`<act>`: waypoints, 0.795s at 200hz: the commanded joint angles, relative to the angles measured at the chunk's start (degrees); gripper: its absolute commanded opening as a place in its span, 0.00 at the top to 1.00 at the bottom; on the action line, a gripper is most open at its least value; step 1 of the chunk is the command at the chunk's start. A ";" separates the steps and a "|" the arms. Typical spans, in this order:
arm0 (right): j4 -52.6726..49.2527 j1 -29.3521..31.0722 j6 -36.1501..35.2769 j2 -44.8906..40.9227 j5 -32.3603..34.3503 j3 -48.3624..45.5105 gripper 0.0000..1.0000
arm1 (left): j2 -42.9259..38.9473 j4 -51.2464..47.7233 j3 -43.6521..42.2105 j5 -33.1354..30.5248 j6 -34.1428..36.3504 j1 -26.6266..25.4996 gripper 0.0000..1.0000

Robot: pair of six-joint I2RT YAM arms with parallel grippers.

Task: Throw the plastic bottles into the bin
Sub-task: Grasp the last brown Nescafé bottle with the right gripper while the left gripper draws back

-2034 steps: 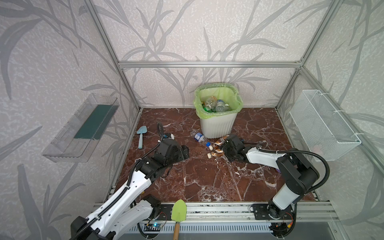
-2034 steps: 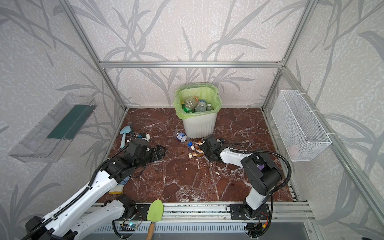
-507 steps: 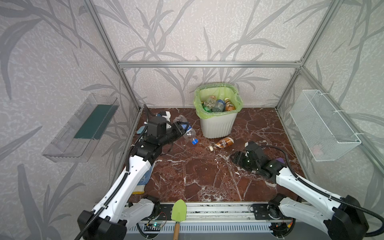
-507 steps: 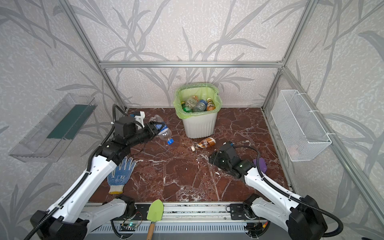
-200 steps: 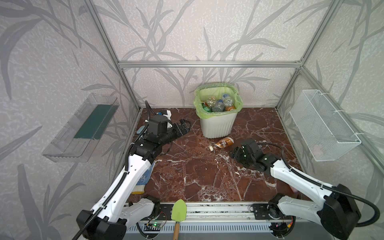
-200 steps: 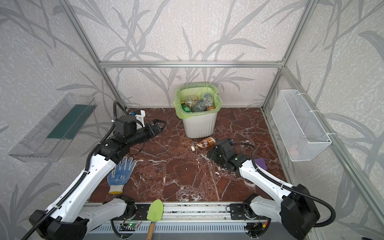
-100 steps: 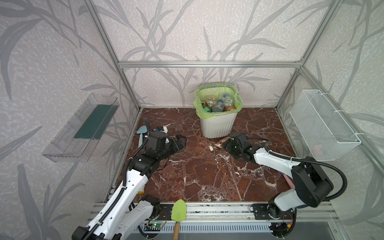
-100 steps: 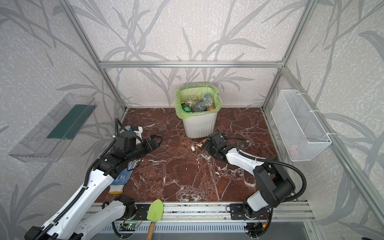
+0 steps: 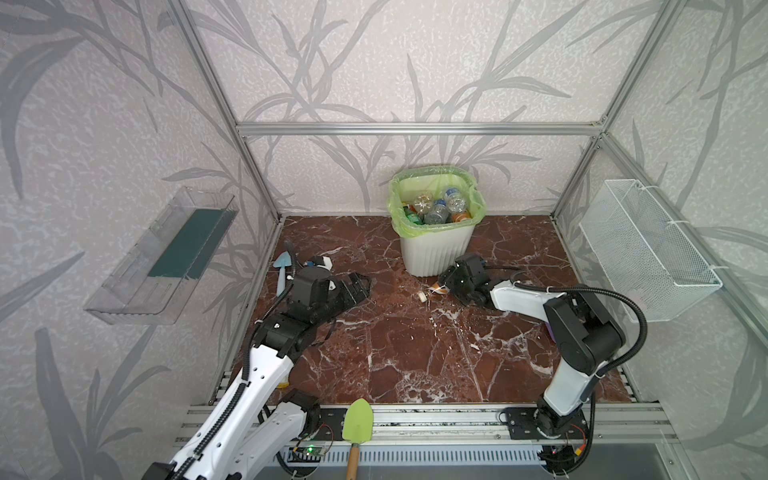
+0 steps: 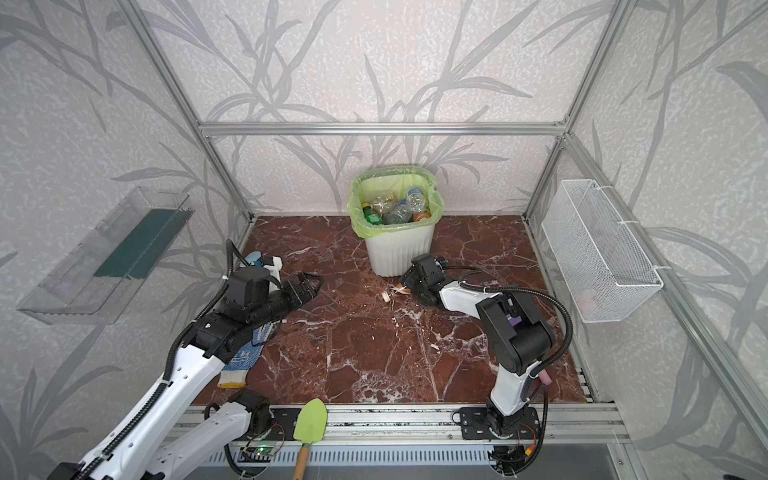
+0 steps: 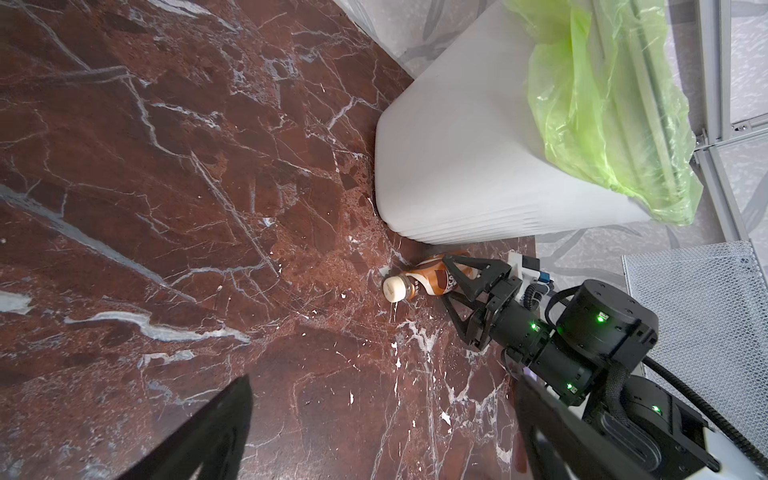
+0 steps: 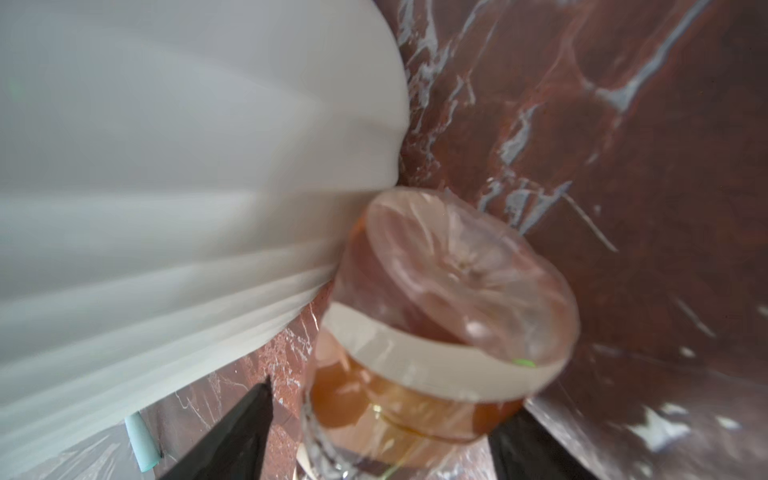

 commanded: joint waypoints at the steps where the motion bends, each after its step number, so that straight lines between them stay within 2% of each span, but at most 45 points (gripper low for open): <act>1: 0.89 -0.50 -0.31 1.69 -0.14 0.32 0.25 | -0.85 -0.85 -0.11 -1.19 0.11 0.22 0.03; 14: 1.58 -0.70 -0.23 1.78 -0.19 -0.47 0.26 | -0.92 -0.93 -0.09 -1.20 0.17 0.22 0.03; 45: 1.95 -1.04 -1.50 -0.35 -0.69 -2.95 0.39 | -0.92 -1.17 -0.24 -1.34 0.27 0.22 0.03; 78: -2.24 -0.94 -6.68 -5.17 -3.37 -5.24 0.45 | -1.00 -1.11 -0.44 -1.39 0.17 0.30 0.03; 109: -6.44 -0.28 -12.36 -14.09 -5.33 -9.54 0.48 | -0.67 -0.77 -0.57 -1.30 -0.05 0.30 0.03; 159: -14.35 1.87 -18.59 -32.57 -2.02 -17.14 0.48 | 0.91 -0.15 -0.36 -1.34 -0.27 0.30 0.03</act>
